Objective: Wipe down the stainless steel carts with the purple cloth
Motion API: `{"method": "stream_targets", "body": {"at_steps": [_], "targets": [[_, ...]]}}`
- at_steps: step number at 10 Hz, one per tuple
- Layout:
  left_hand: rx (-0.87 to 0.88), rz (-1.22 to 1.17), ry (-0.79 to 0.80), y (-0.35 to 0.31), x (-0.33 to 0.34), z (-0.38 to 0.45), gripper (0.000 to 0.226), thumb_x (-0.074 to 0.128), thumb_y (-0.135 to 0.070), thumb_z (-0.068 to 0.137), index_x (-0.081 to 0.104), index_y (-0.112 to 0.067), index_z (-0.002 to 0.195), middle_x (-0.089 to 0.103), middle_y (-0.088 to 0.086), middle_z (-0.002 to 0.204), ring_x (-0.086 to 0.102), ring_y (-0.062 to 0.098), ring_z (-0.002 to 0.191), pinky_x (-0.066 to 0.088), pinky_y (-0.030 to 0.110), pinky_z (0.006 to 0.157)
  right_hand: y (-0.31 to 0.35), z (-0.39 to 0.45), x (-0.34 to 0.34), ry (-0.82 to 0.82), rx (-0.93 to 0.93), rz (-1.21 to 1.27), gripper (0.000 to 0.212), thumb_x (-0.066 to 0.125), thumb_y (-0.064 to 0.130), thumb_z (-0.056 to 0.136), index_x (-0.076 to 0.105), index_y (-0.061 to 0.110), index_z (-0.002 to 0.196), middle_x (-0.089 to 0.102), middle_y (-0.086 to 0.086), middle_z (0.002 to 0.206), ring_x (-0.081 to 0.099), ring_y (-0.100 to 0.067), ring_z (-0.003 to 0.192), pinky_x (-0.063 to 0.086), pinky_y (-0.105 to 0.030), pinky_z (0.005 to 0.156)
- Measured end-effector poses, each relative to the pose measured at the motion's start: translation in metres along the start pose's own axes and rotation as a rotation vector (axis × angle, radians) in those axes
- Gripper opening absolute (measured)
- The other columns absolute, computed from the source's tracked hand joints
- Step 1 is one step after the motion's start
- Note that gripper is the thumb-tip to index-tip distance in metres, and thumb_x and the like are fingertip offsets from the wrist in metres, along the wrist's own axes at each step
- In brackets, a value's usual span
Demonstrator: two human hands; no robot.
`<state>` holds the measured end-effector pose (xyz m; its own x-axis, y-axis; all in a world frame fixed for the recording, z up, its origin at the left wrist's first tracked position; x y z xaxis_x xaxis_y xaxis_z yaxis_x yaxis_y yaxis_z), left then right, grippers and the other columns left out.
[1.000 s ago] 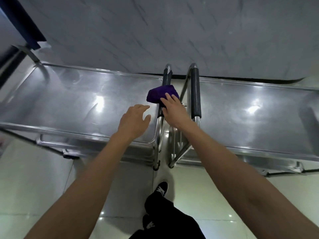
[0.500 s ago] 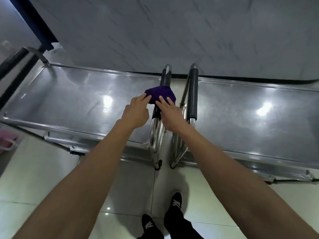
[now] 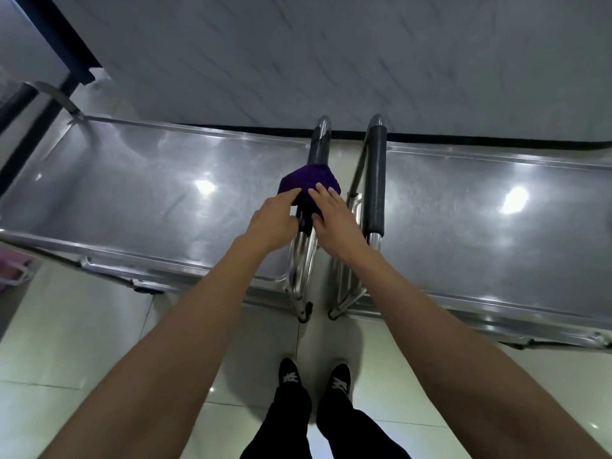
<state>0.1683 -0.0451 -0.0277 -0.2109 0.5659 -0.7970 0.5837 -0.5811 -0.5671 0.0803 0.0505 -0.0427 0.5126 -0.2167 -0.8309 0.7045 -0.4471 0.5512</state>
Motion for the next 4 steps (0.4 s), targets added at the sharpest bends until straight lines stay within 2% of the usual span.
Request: {"method": "stream_targets", "body": {"at_steps": [3, 4], "targets": [[0.162, 0.106, -0.163, -0.014, -0.033, 0.008, 0.041, 0.053, -0.021, 0.098, 0.056, -0.02, 0.139, 0.062, 0.005, 0.13, 0.058, 0.024, 0.115, 0.053, 0.046, 0.095, 0.007, -0.008, -0.023, -0.115, 0.036, -0.006, 0.048, 0.045, 0.024, 0.104, 0.039, 0.021, 0.151, 0.032, -0.006, 0.161, 0.029, -0.022, 0.148, 0.029, -0.045, 0.12], [0.205, 0.19, -0.164, -0.023, -0.037, 0.011, 0.039, 0.05, -0.025, 0.1, 0.055, -0.018, 0.138, 0.062, 0.006, 0.128, 0.059, 0.024, 0.111, 0.053, 0.046, 0.095, 0.006, -0.012, -0.035, -0.159, 0.065, -0.001, 0.042, 0.045, 0.023, 0.104, 0.046, 0.02, 0.146, 0.046, -0.005, 0.151, 0.044, -0.022, 0.137, 0.038, -0.045, 0.114]]}}
Point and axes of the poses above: each hand's wrist, its own z-axis towards the middle knuckle, its own x-axis out of the palm, y = z × x, the point moved 8 cm from there along z, towards the middle knuckle
